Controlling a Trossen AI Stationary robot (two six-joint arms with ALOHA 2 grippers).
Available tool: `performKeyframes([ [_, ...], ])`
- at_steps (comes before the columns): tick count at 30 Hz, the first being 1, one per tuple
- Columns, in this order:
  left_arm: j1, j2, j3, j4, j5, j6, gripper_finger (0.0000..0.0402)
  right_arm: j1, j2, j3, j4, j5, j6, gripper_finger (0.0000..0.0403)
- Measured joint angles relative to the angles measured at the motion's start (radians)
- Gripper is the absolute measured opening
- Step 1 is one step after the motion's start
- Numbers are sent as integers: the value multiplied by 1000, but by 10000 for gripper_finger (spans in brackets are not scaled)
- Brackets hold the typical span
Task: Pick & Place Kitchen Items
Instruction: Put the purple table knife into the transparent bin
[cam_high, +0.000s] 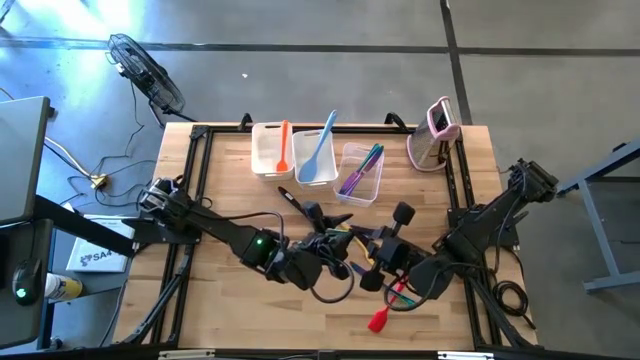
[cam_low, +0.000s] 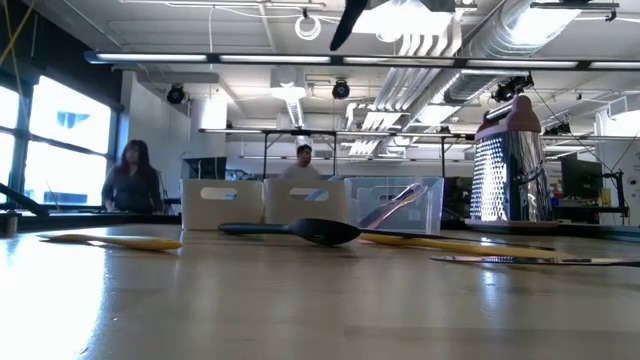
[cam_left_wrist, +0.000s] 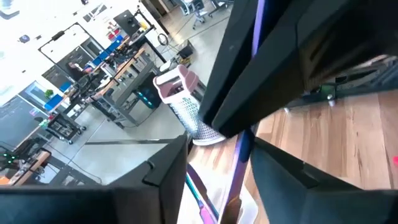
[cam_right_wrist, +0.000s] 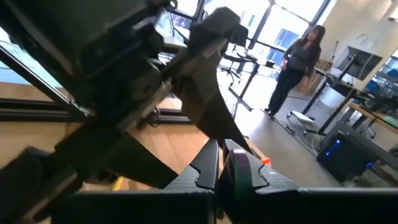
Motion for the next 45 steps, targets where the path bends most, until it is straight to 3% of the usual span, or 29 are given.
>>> performKeyframes([
  [7, 0, 0, 0, -140, -14, -52, 183, 49, 1, 0, -131, 88, 116, 4],
  [17, 1, 0, 1, -458, 10, -315, 184, 129, -57, 0, -173, 186, 174, 4],
  [24, 24, -2, -56, -612, 93, -509, 184, 117, -182, 0, -282, 178, 204, 4],
  [28, 65, -2, -120, -629, 217, -577, 184, 43, -300, 0, -541, 124, 435, 4],
  [32, 96, -1, -202, -628, 239, -607, 184, -39, -380, -34, -661, 83, 581, 4],
  [39, 162, -1, -348, -614, 288, -618, 184, -187, -451, -186, -442, -73, 401, 4],
  [42, 205, -1, -390, -608, 311, -619, 184, -313, -481, -249, -339, -190, 322, 4],
  [45, 242, 0, -431, -611, 346, -632, 184, -448, -514, -332, -171, -384, 232, 4],
])
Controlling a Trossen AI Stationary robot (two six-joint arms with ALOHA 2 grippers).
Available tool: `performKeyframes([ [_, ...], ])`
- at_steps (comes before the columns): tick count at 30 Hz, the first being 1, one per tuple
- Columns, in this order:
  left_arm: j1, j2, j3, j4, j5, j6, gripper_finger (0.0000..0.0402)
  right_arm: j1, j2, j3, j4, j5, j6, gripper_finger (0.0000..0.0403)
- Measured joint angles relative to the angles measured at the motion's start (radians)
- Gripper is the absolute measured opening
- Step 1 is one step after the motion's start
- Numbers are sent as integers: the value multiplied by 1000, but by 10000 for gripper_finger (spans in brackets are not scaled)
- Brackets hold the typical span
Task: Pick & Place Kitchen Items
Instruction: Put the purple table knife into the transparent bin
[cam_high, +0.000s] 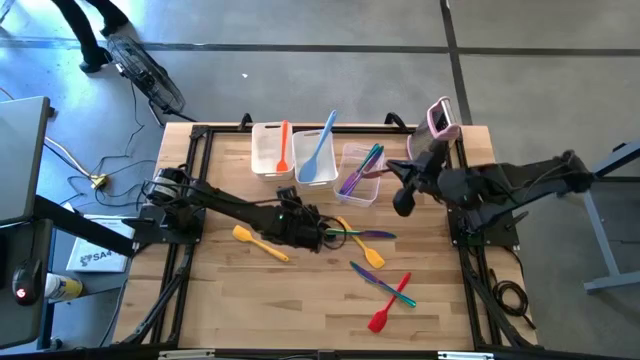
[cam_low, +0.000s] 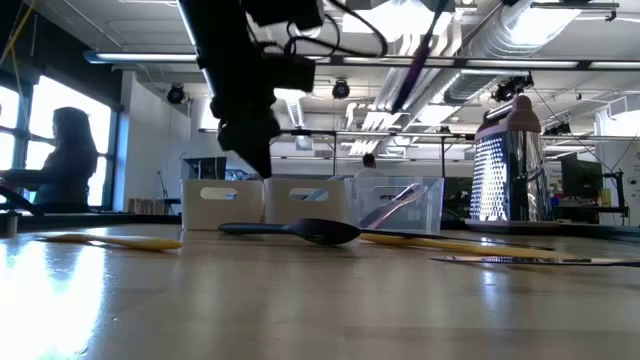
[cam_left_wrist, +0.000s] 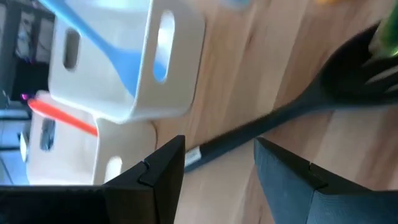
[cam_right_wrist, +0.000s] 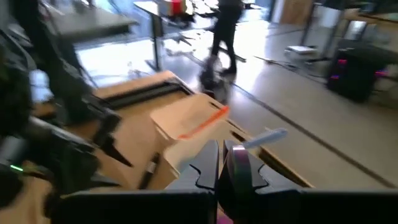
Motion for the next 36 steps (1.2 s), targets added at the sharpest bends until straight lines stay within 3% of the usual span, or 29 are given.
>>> performKeyframes([
  [6, 20, 0, -33, -6, 43, -30, 184, -234, -16, -160, 242, -322, -39, 4],
  [13, -63, -27, -33, -24, 74, -73, 184, -394, -15, -341, 436, -526, 12, 4],
  [18, -127, -52, -33, -44, 74, -137, 184, -442, -16, -432, 537, -555, 34, 4],
  [24, -200, -64, -33, -104, 74, -254, 184, -488, 6, -513, 679, -673, 98, 4],
  [31, -269, -64, -26, -126, 65, -363, 184, -487, 80, -525, 717, -675, 114, 4],
  [36, -344, -64, 38, -128, -11, -366, 184, -498, 138, -525, 739, -681, 135, 4],
])
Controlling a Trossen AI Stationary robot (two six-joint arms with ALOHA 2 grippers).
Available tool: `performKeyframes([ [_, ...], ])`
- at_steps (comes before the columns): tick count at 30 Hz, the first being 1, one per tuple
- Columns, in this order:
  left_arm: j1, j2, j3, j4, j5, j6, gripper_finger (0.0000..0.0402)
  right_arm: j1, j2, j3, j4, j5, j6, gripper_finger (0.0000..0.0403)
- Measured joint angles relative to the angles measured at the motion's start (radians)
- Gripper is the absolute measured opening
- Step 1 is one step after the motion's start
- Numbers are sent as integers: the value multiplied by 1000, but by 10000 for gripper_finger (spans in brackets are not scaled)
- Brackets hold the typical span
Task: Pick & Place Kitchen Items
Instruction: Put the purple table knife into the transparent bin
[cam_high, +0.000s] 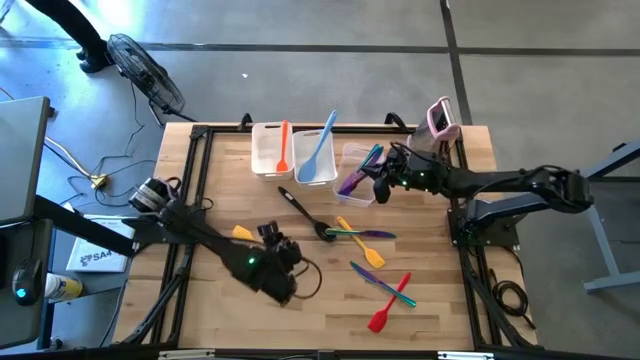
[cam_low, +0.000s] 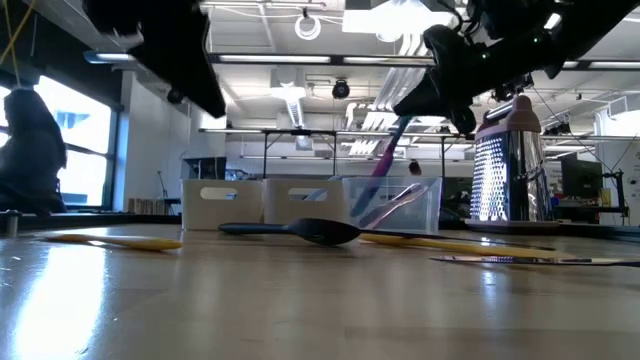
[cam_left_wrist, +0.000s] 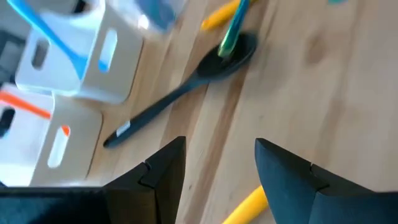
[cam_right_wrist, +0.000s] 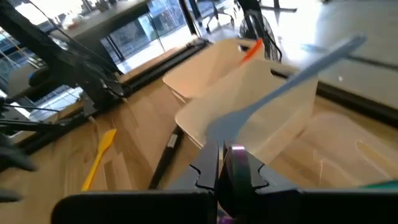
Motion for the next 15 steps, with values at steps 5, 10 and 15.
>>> performKeyframes([
  [5, -58, 0, 67, -11, -67, 2, 184, -30, 56, 0, -3, -54, 34, 4],
  [10, -98, 0, 96, -25, -77, -1, 184, -49, 89, 1, 6, -60, 35, 19],
  [15, -116, 0, 97, -28, -77, -18, 184, -60, 91, 0, 1, -7, 32, 30],
])
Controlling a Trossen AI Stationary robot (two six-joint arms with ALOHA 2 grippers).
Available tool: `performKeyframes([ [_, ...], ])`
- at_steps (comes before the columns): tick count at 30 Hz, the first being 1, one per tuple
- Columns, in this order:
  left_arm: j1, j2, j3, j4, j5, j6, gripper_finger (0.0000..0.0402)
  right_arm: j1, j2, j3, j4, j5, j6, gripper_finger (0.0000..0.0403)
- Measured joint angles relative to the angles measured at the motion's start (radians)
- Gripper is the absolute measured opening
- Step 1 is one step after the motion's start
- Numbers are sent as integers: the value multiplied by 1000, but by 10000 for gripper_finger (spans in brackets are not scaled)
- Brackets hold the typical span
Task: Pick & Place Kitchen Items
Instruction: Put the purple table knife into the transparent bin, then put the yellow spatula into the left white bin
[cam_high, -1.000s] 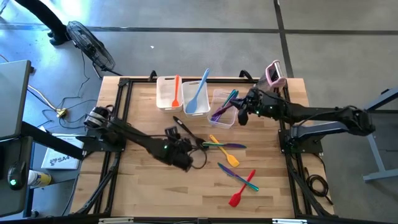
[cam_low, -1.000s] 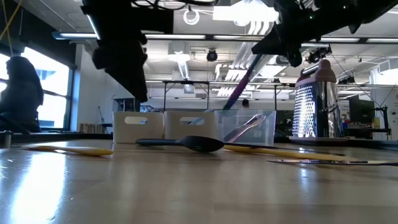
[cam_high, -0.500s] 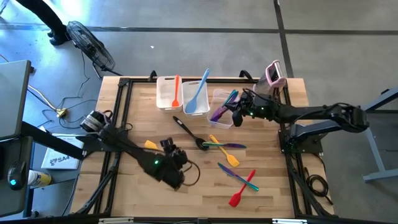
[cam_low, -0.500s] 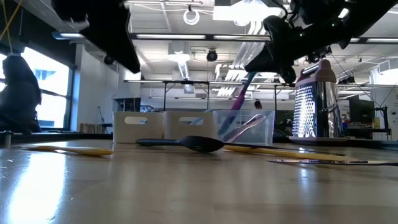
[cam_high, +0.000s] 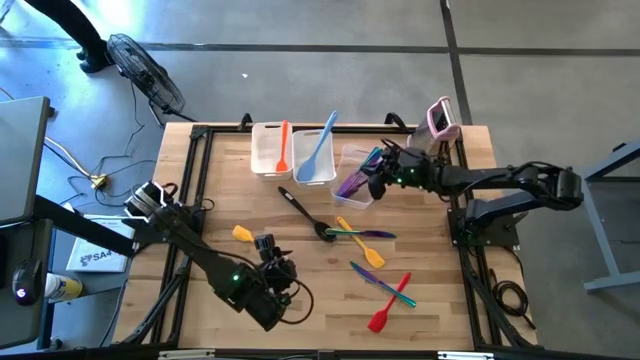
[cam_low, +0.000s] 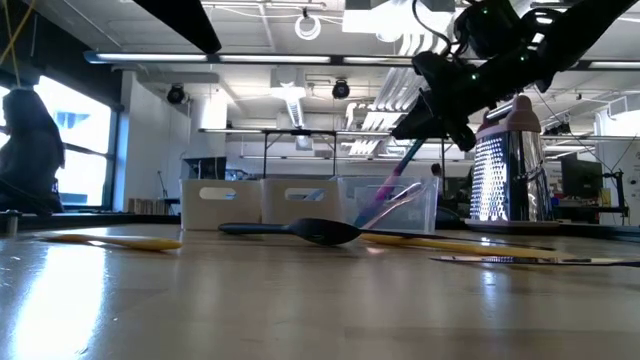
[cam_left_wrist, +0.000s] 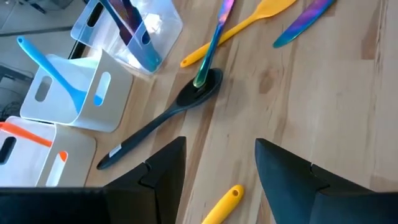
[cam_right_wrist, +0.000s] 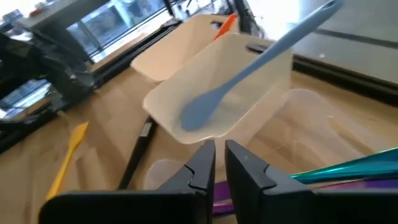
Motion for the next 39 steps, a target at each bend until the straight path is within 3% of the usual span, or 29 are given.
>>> performKeyframes([
  [7, 2, 0, 0, 2, 22, -32, 184, 1, 0, 0, -1, 45, -24, 74],
  [19, 2, 0, 0, 3, 6, -35, 184, 0, -3, 0, 1, 233, -46, 238],
  [25, 2, 0, 0, 2, 6, -36, 184, 9, -15, 0, 61, 142, -109, 262],
  [30, 2, 0, 0, -16, 7, -35, 184, 56, -108, 0, 111, -12, -108, 255],
  [39, 2, 0, 0, -59, -24, -9, 184, 280, -324, 0, 102, -317, -158, 247],
])
